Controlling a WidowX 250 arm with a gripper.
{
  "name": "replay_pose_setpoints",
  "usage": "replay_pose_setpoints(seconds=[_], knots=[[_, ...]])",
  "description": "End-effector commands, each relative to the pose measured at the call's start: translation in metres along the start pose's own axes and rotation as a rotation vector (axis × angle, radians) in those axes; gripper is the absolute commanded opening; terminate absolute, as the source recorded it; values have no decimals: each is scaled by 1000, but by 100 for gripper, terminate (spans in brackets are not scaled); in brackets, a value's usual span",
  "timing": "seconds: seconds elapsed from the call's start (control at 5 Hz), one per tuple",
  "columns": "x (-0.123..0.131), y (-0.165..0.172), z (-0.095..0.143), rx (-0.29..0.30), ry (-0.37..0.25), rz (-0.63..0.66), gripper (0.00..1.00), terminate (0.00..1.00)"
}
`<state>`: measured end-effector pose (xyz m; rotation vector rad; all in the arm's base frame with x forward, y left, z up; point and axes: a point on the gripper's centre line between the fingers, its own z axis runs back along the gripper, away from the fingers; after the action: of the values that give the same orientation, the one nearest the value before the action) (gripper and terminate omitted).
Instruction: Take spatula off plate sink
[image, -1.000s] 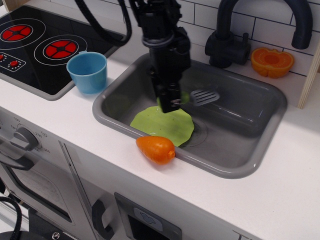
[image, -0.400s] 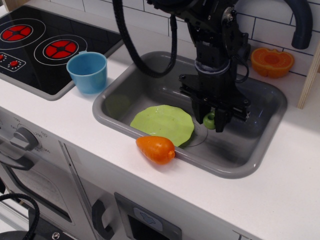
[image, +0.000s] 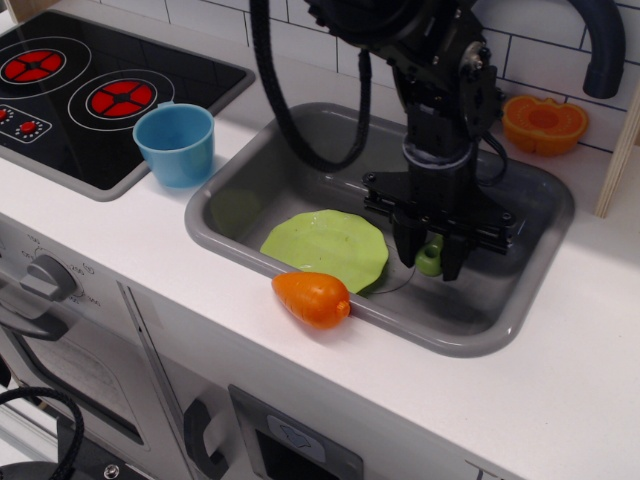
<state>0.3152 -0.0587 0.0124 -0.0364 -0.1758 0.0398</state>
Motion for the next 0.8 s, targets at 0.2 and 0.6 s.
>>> replay_pose_setpoints(seconds=[0.2,0.6], knots=[[29,10,66,-66,-105,-41,100,0],[30,19,94,-73,-127,-74,100,0]])
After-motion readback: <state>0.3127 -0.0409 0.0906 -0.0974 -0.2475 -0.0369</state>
